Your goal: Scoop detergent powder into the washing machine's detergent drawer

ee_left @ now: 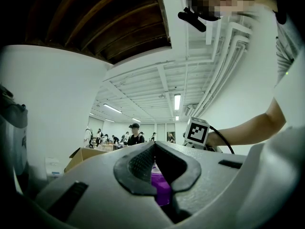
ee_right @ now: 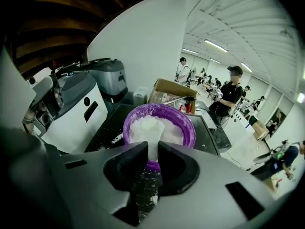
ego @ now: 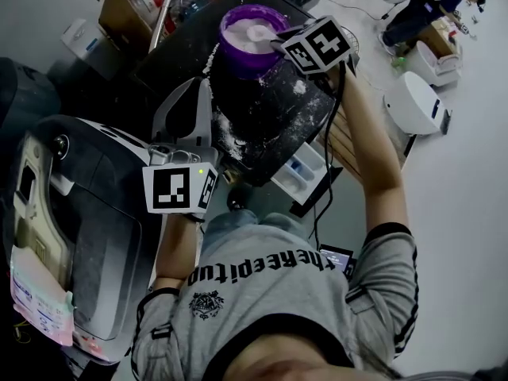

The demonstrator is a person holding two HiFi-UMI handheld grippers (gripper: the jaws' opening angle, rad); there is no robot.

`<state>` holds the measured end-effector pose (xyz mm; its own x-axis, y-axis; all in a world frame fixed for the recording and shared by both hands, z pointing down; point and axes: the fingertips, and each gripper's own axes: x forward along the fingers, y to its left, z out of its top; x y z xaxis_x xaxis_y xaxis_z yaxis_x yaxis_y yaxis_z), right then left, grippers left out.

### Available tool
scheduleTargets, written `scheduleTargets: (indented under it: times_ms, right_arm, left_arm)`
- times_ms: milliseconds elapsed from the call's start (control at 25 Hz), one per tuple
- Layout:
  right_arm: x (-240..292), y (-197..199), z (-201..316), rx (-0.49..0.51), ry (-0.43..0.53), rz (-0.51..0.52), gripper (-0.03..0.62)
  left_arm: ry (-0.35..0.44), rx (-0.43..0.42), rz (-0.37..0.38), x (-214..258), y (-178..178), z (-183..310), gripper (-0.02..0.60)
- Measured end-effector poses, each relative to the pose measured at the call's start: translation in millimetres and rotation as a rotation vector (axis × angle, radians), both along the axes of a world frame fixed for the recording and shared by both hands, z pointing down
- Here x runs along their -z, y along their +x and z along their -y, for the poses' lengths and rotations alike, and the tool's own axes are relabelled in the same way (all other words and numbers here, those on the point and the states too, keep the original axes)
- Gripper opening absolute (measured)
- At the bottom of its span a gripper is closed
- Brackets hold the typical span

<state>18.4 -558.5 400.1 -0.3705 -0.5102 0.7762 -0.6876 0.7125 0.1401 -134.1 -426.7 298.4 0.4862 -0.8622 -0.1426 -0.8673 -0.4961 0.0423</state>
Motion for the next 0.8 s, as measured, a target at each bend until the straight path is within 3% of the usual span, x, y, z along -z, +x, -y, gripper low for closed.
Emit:
scheduleTargets:
  times_ms: [800]
  right_arm:
    - [46, 42, -70, -0.059, 0.104, 0.18, 0.063]
  left_arm:
    - [0.037, -0.002, 0.008, 22, 40, -26, 0.003]
